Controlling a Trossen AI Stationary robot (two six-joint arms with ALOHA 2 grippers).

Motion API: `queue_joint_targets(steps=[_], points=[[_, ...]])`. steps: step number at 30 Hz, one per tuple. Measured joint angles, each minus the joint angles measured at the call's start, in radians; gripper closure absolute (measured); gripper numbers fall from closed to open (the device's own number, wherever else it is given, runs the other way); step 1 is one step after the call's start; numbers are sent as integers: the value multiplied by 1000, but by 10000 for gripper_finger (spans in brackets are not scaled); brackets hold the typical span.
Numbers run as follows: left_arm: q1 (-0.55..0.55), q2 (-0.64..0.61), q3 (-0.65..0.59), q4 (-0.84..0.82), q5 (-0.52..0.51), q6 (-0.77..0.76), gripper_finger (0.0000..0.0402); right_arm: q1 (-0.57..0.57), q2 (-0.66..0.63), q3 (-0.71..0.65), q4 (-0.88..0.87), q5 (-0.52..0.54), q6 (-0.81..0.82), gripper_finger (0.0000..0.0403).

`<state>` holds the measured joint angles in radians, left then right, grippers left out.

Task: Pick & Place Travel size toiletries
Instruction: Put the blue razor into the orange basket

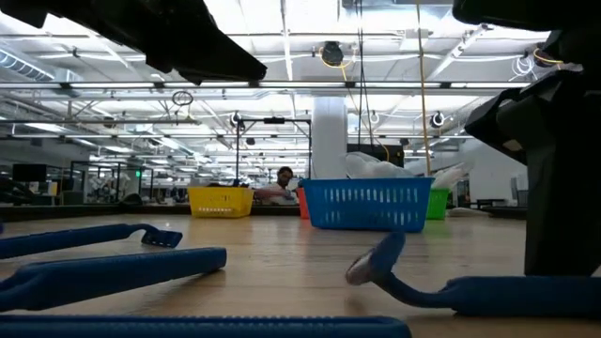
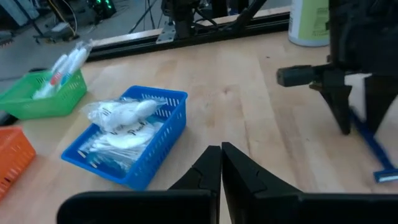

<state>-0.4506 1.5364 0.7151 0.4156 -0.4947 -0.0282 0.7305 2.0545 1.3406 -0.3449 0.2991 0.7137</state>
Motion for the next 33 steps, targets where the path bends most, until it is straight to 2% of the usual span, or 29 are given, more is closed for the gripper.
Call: queue_joint_targets(steps=[7, 12, 17, 21, 29, 33], points=[[-10, 0, 0, 7, 0, -167, 385, -13, 0, -58, 1, -33, -73, 382], [-10, 0, 0, 7, 0, -183, 385, -22, -4, -111, 37, -41, -130, 383], [-9, 0, 0, 8, 0, -144, 385, -52, -55, -114, 41, -43, -254, 384], [-6, 0, 0, 9, -1, -102, 385, -95, -151, -124, -5, -23, -337, 384], [18, 0, 0, 9, -2, 7, 385, -188, -378, -119, 86, -6, -494, 384], [43, 0, 0, 7, -2, 120, 385, -273, -479, -117, 137, 122, -570, 384]])
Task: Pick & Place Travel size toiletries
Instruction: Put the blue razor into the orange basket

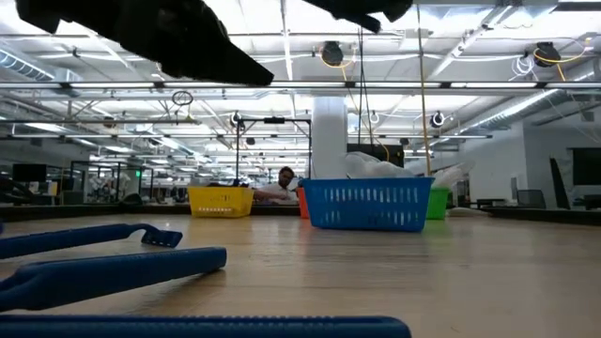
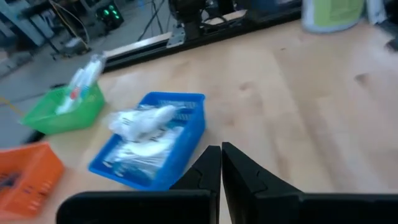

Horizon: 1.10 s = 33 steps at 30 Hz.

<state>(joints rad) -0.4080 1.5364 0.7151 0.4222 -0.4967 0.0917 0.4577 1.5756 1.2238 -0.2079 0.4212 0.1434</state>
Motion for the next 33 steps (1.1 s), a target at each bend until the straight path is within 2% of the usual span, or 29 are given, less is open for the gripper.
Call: queue_joint_targets(steps=[3, 8, 10, 14, 17, 21, 27, 33], points=[[25, 0, 0, -1, -1, 59, 385, -95, -60, -35, 46, 69, -66, 384], [82, 0, 1, -11, -1, 53, 385, -357, -140, -152, 260, 65, -77, 384], [105, 0, 1, -40, -1, 35, 385, -493, -146, -210, 367, -11, -71, 384], [146, 0, 1, -122, 0, 0, 385, -780, -95, -307, 578, -255, 68, 384], [175, 0, 1, -188, 0, -41, 385, -922, -19, -344, 647, -368, 159, 384], [204, 0, 1, -239, 0, -96, 385, -984, 86, -345, 749, -479, 198, 384], [223, 0, 1, -246, 1, -121, 385, -989, 165, -344, 763, -473, 179, 381], [225, 0, 1, -246, 1, -124, 385, -987, 172, -344, 732, -334, 110, 364]])
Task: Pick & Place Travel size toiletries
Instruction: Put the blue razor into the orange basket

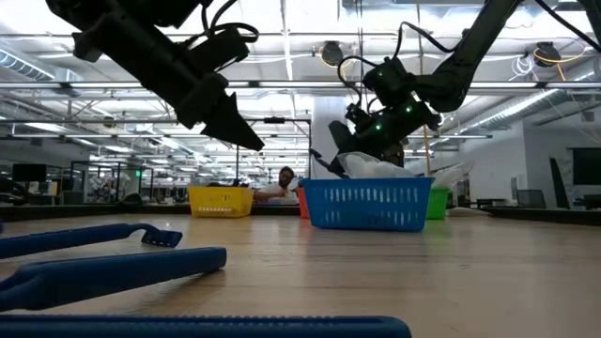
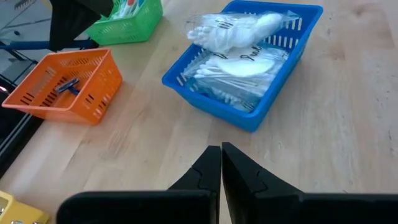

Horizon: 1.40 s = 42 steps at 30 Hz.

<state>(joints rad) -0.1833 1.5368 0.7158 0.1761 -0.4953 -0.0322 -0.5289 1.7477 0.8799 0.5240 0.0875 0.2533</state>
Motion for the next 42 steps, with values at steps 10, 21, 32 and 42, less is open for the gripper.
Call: queue_joint_targets(steps=[10, 21, 32, 42], points=[[0, 0, 0, 0, 0, -3, 385, 0, 0, 0, 33, 15, -73, 305], [-2, 0, 0, -52, -1, 32, 385, 41, -76, 0, 78, -52, -213, 177], [-92, -66, 2, -317, 299, -565, 269, 355, -457, 2, -89, 138, -538, 165], [-397, -16, 120, -299, 246, -865, 174, 580, -564, 1, -232, 285, -614, 166]])
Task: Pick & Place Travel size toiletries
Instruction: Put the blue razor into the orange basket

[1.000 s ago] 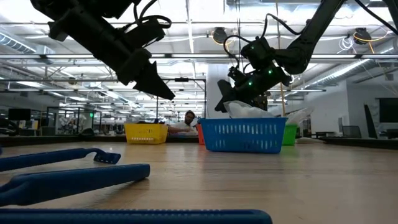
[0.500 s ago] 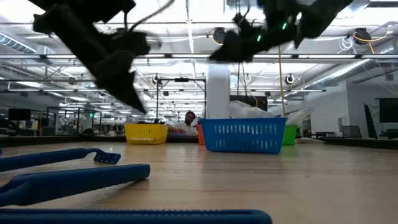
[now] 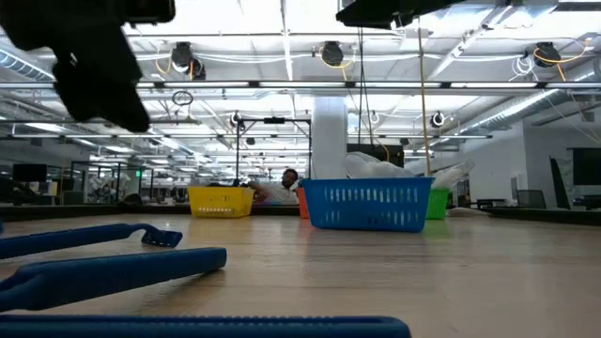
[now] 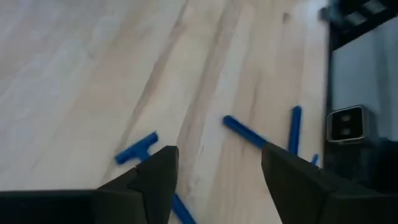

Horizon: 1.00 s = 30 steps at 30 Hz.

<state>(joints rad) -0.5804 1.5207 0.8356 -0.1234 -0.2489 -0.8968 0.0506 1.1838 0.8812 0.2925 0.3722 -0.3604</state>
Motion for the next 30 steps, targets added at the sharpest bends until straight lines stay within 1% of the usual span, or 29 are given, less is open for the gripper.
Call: queue_joint_targets(steps=[2, 3, 8, 12, 17, 25, 27, 30], points=[[-30, 49, 69, -96, -32, -36, 184, 17, 7, 0, -11, 5, 6, 166], [-34, 82, 105, -139, -30, -54, 190, 22, 11, 0, -17, 2, 14, 165], [-21, 242, 227, -342, 29, -119, 218, 44, 14, -25, -16, -9, 50, 165], [0, 324, 277, -480, 48, -181, 221, 54, 9, -64, 18, -8, 60, 165], [15, 357, 284, -466, 73, -200, 222, 72, 8, -91, 37, -8, 81, 165], [17, 366, 285, -462, 86, -141, 228, 77, 8, -96, 40, -8, 128, 165], [17, 367, 284, -467, 87, -131, 245, 77, 8, -96, 39, -8, 131, 165], [21, 366, 277, -479, 79, -174, 292, 77, 8, -96, 40, -9, 131, 165]])
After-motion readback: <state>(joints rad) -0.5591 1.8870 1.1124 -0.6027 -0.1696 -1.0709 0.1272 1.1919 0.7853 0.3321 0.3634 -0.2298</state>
